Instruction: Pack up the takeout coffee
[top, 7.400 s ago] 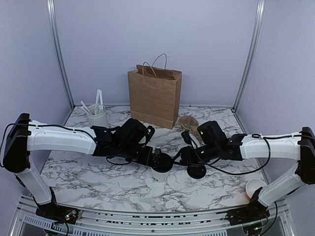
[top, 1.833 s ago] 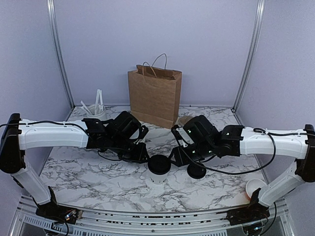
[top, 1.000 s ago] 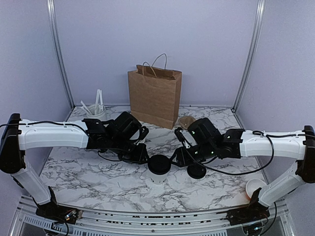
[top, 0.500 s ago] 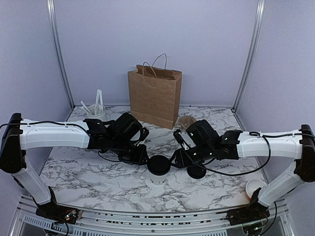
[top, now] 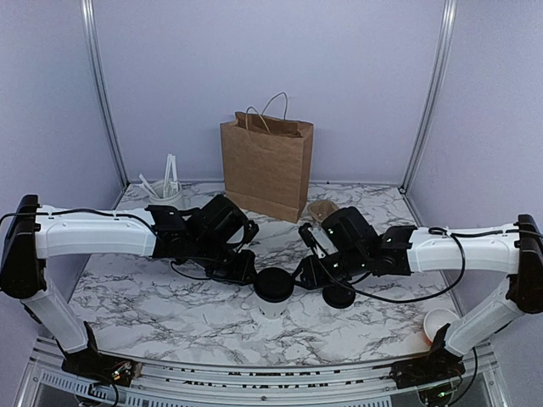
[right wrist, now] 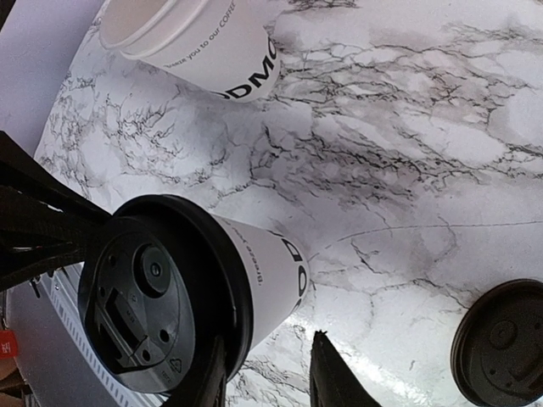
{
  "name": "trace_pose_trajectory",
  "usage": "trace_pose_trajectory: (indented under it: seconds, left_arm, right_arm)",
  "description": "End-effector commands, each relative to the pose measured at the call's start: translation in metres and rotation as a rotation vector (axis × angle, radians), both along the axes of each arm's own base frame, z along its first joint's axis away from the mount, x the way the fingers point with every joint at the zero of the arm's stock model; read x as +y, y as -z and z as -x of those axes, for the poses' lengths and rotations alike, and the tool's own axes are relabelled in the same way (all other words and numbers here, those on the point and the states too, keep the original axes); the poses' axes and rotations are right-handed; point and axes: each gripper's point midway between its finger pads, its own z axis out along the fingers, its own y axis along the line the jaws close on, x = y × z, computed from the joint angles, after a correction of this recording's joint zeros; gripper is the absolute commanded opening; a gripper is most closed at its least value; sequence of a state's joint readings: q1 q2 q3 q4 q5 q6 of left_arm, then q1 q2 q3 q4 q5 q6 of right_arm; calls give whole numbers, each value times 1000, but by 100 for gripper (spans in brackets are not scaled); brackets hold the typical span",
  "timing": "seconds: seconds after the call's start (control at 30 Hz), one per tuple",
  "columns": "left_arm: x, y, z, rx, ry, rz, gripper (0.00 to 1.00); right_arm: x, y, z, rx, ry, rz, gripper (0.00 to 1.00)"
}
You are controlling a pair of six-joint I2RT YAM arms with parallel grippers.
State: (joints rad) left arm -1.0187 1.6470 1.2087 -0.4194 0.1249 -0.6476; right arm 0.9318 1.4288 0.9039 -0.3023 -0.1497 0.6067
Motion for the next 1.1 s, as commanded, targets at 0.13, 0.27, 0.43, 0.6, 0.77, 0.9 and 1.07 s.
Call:
trace_pose_trajectory:
  seconds: [0.13,0.27,0.43,0.6,0.77,0.9,1.07]
  left_arm:
    - [35,78,36,129,38,-236,7]
    - [37,84,37,128,33,-259,7]
    - [38,88,35,119,23,-274,6]
    - [42,97,36,124,17,-302,6]
    - [47,104,35,118,2,-327,6]
    - [52,110,35,118,-11,-349,6]
    - [55,113,36,110,-18,-368,5]
  right_arm:
    - [-7,26,9,48,-12,44,32]
    - [-6,27,11,50,-17,47,32]
    - [-7,30,12,51,-18,62,32]
    - [-8,32,11,43,-16,83,32]
    - [-8,33,11,29,-16,110,32]
    - [-9,37,12,20,-16,139,32]
    - [-10,38,12,3,-17,177,32]
